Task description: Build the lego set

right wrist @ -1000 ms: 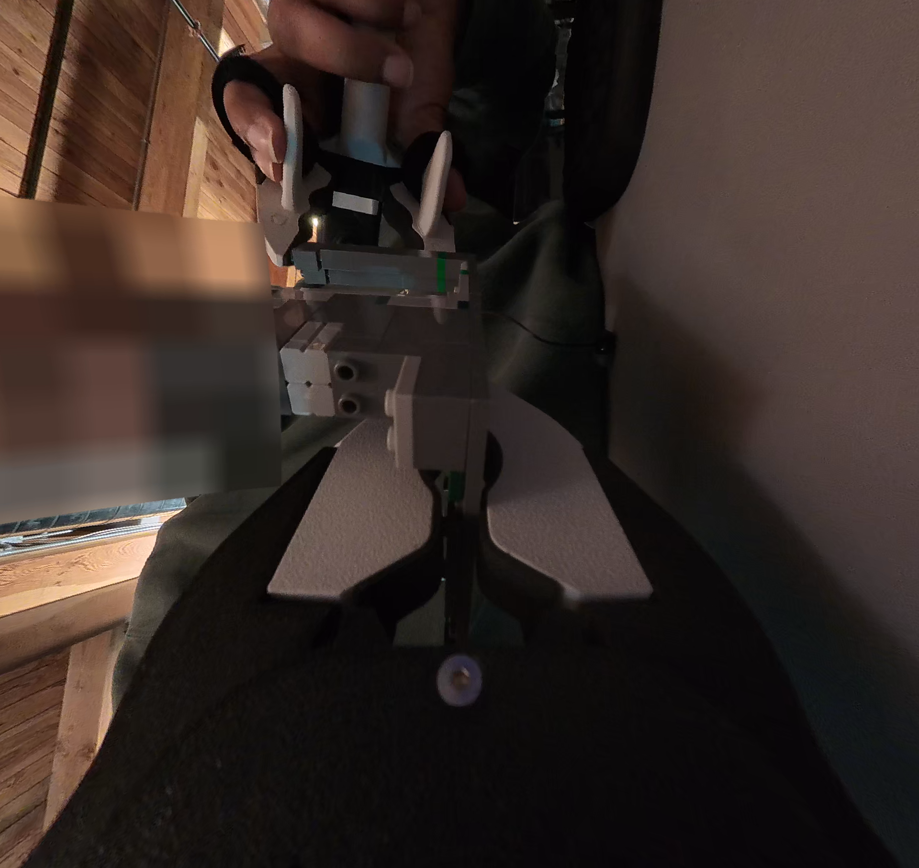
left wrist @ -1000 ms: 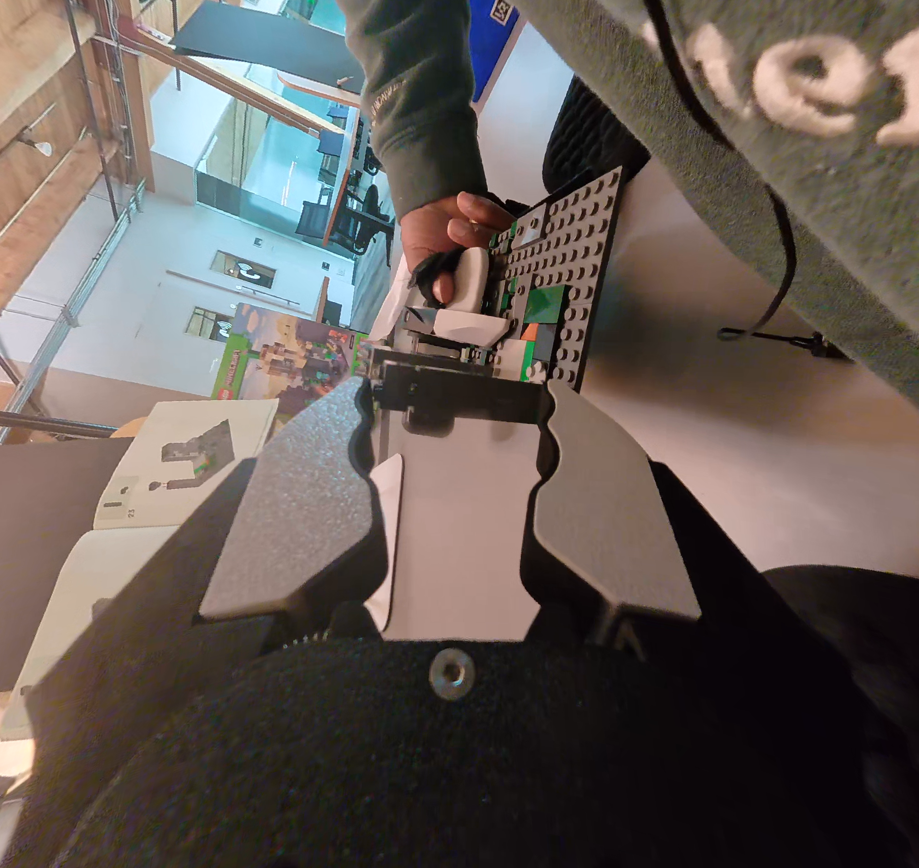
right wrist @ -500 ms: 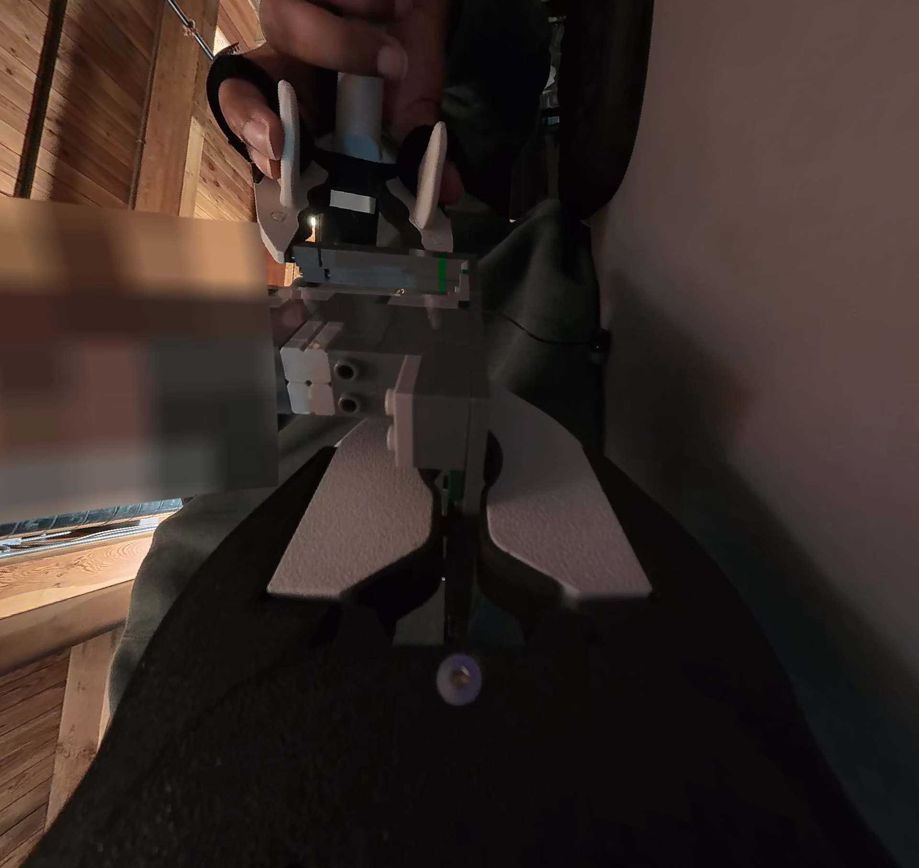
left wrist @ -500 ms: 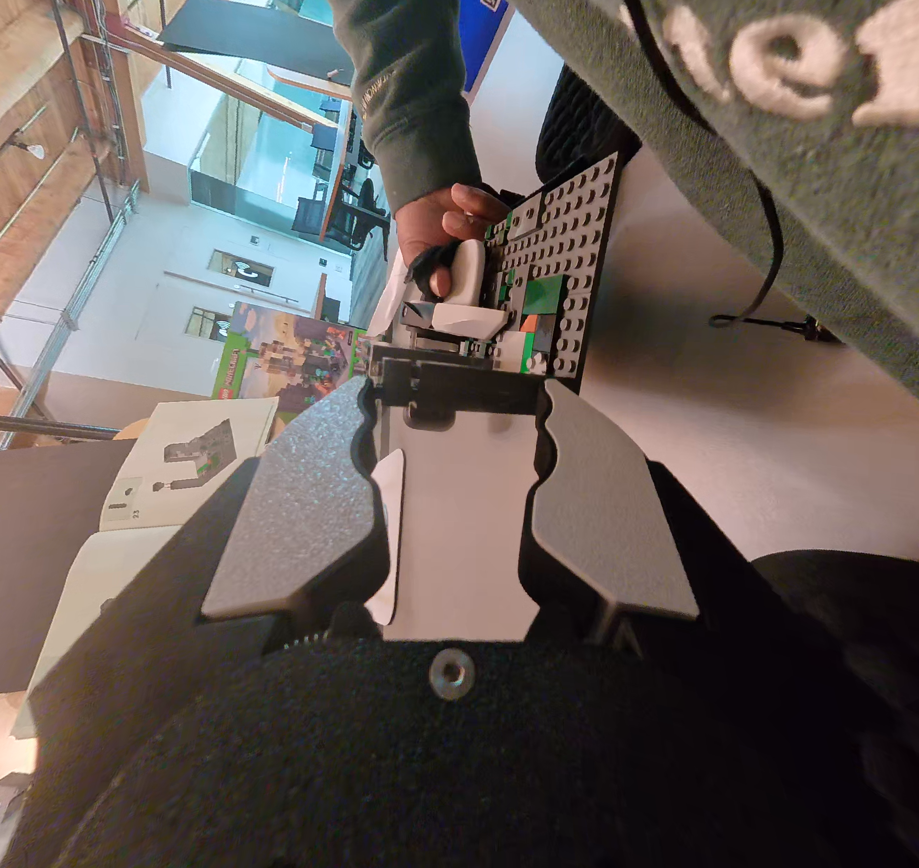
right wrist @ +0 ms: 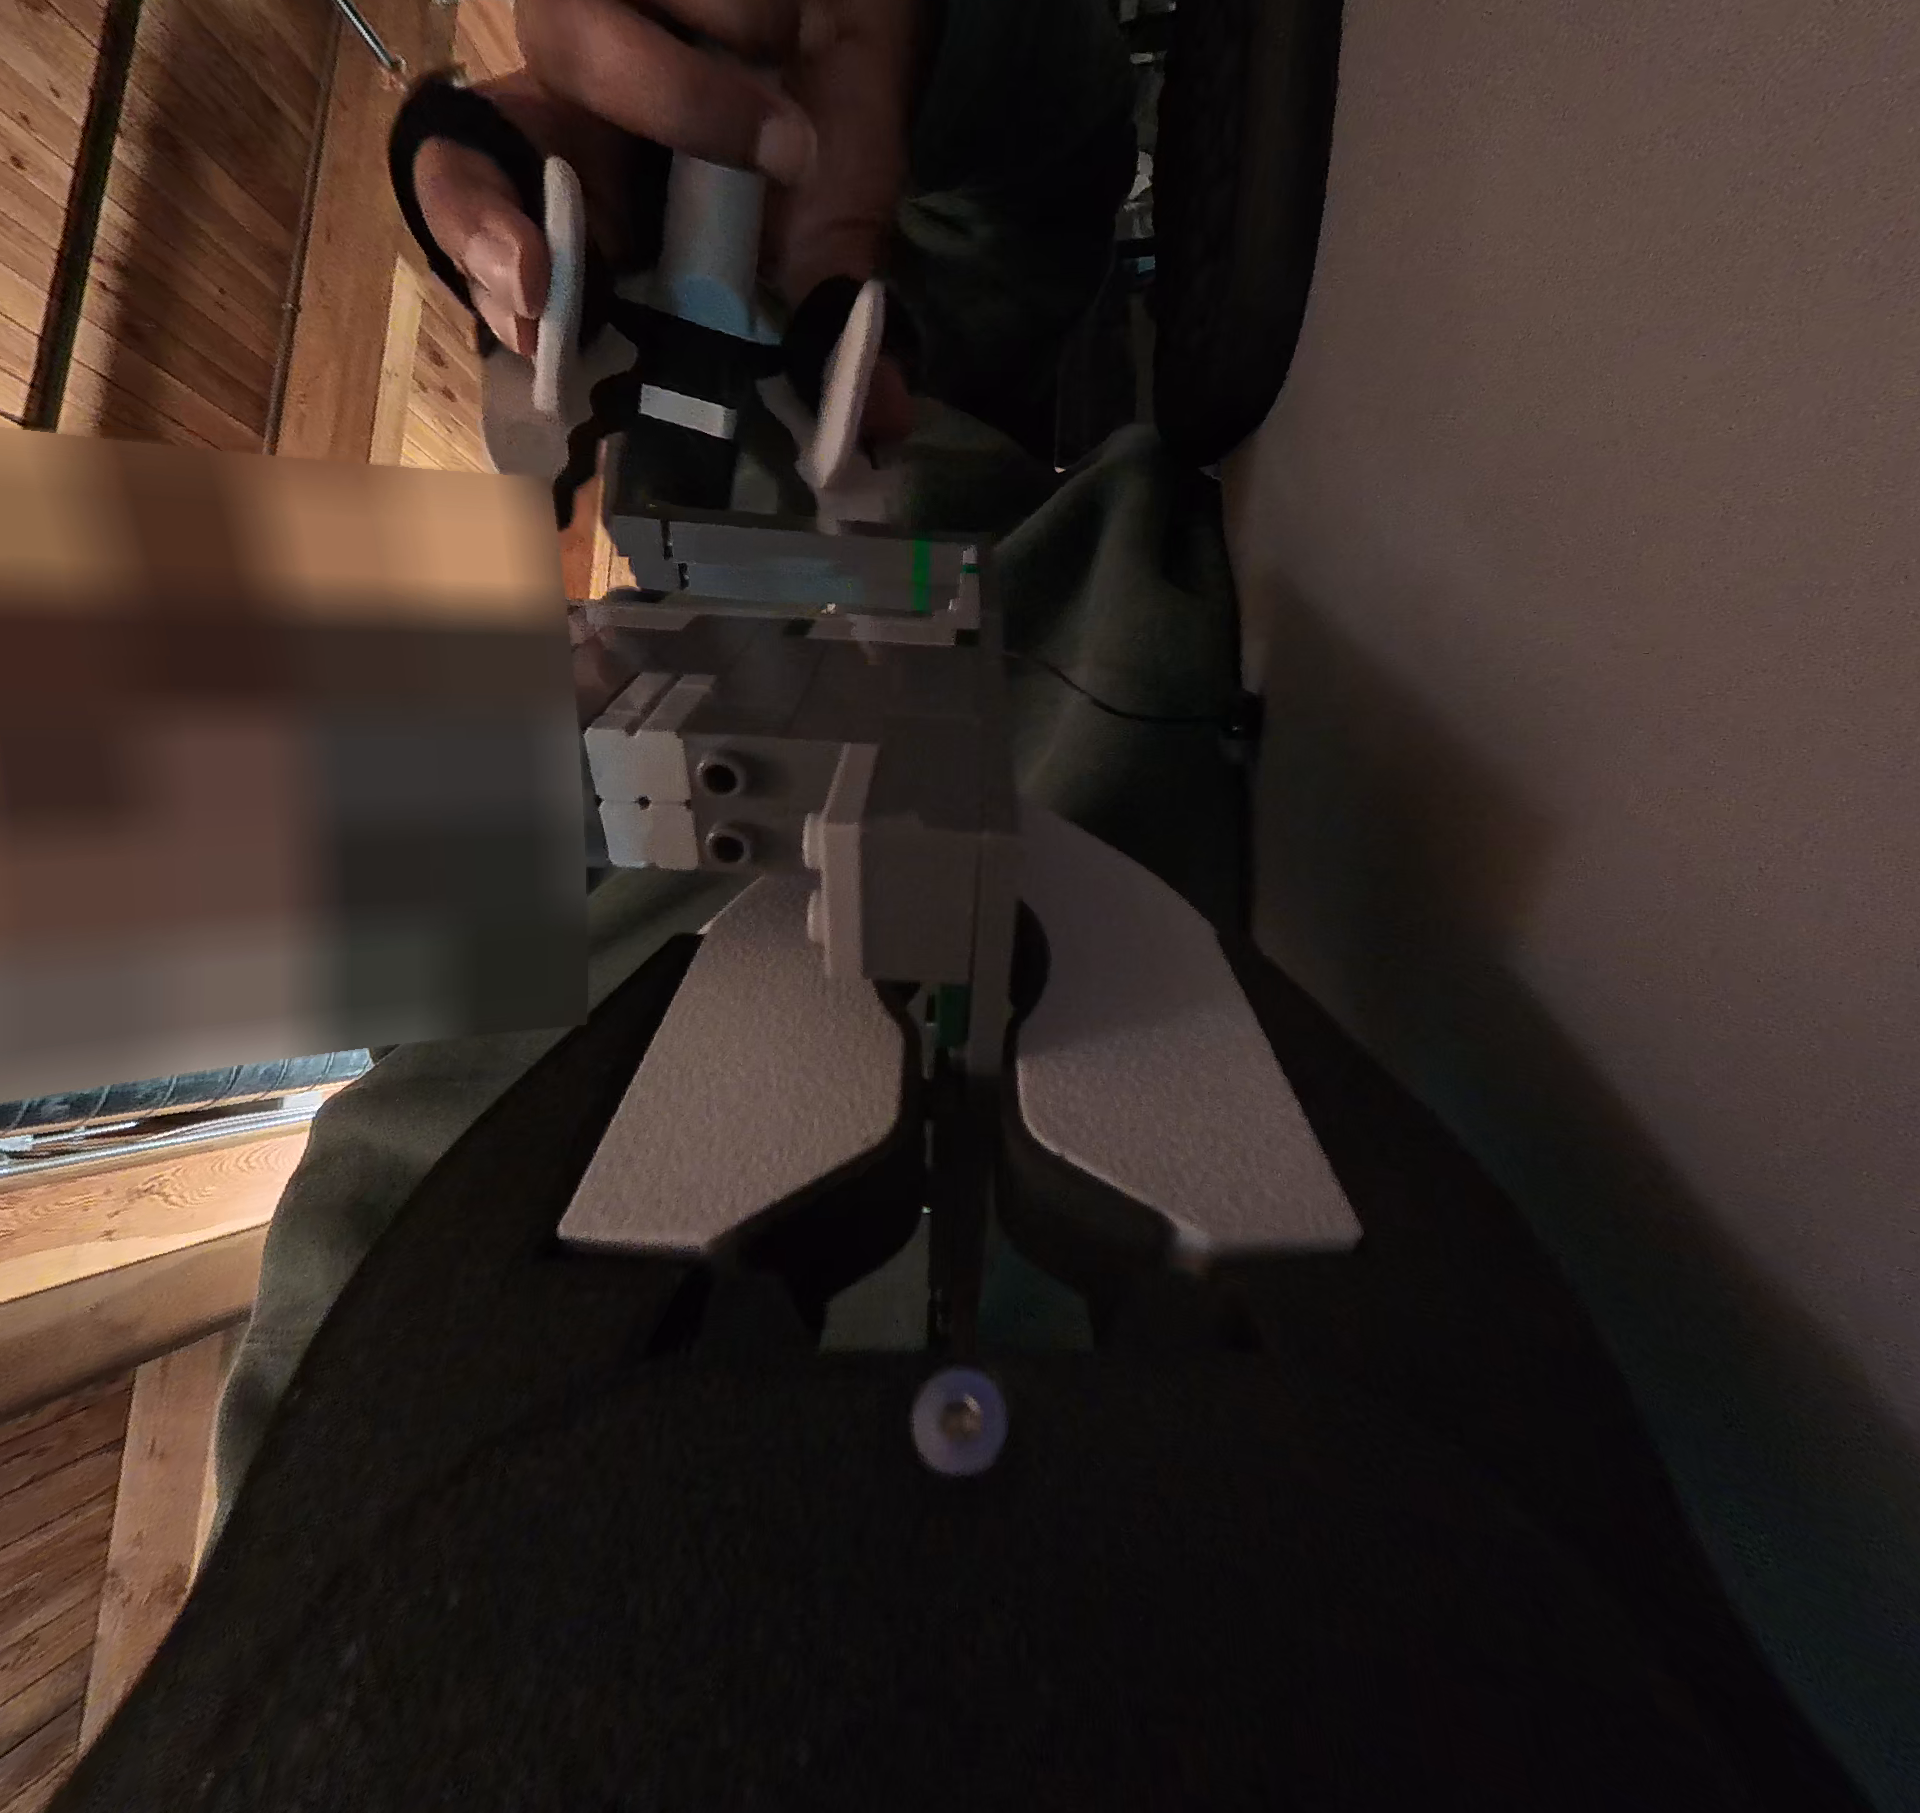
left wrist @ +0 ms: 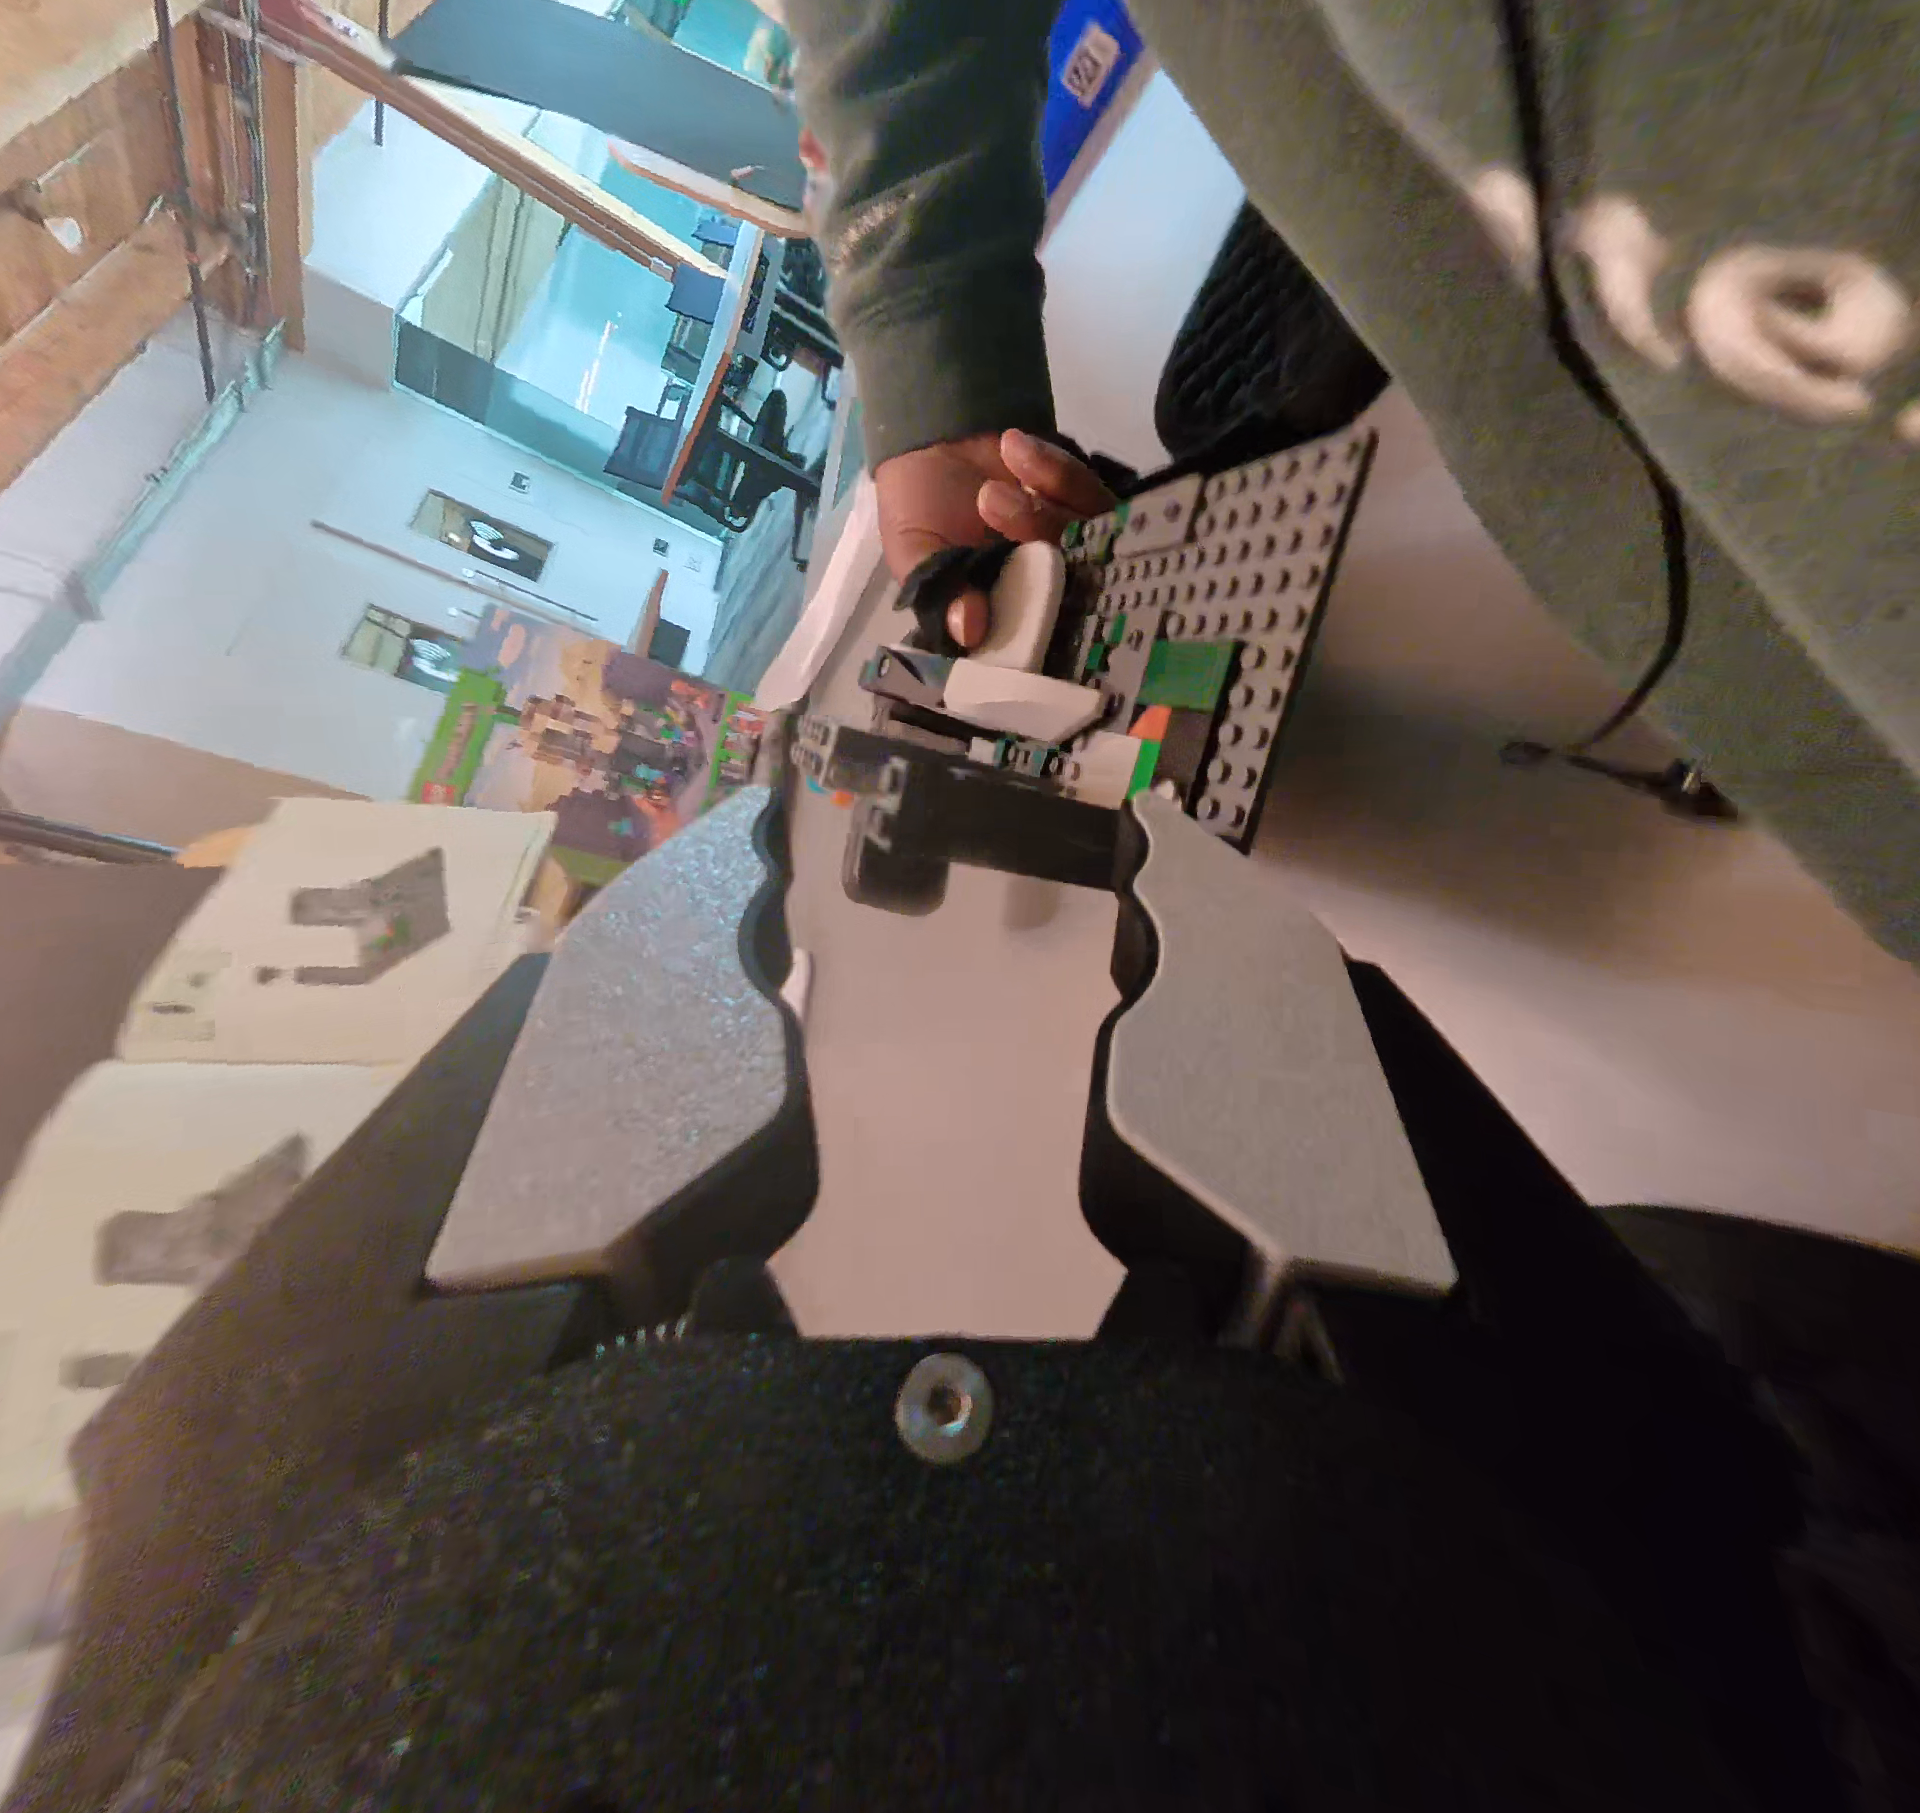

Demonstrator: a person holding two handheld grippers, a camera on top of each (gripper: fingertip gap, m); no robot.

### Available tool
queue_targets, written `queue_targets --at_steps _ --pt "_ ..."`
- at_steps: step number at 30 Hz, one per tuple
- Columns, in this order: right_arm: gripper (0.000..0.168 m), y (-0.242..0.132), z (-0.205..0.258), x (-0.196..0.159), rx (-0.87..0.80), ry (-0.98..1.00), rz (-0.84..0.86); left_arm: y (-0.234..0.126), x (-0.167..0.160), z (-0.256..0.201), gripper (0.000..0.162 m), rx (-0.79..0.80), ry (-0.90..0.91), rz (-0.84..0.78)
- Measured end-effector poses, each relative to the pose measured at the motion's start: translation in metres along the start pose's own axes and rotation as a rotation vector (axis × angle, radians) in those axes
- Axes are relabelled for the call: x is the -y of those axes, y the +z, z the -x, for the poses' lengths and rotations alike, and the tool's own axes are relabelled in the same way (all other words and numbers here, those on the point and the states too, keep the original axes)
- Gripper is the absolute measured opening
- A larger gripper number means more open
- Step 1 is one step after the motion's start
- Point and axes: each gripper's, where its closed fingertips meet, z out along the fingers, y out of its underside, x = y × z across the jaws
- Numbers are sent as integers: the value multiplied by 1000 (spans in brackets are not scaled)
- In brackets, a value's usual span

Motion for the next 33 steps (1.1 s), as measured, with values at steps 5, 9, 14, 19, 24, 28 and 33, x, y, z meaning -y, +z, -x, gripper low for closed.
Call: queue_targets --at_steps 5,9,14,19,24,28,33 --pt "8 -6 -6 4 -21 -22 -45 -14 0 28 61 -72 -664 -155" --pt "8 -10 -8 14 -37 -64 -122 -16 -20 51 70 -142 -1368 -291" --pt "8 -14 -11 27 -80 -123 -223 -1 -53 39 68 -187 -1885 -279" --pt "8 -26 -14 38 -139 -187 -333 15 -62 17 83 -181 -2011 -157" --pt "8 -31 -14 43 -160 -230 -405 26 -74 12 92 -140 -2174 -160" --pt "8 -33 -14 44 -178 -259 -426 30 -82 9 93 -115 -2235 -171" --pt "8 -35 -14 46 -174 -266 -434 34 -82 7 93 -126 -2225 -156"
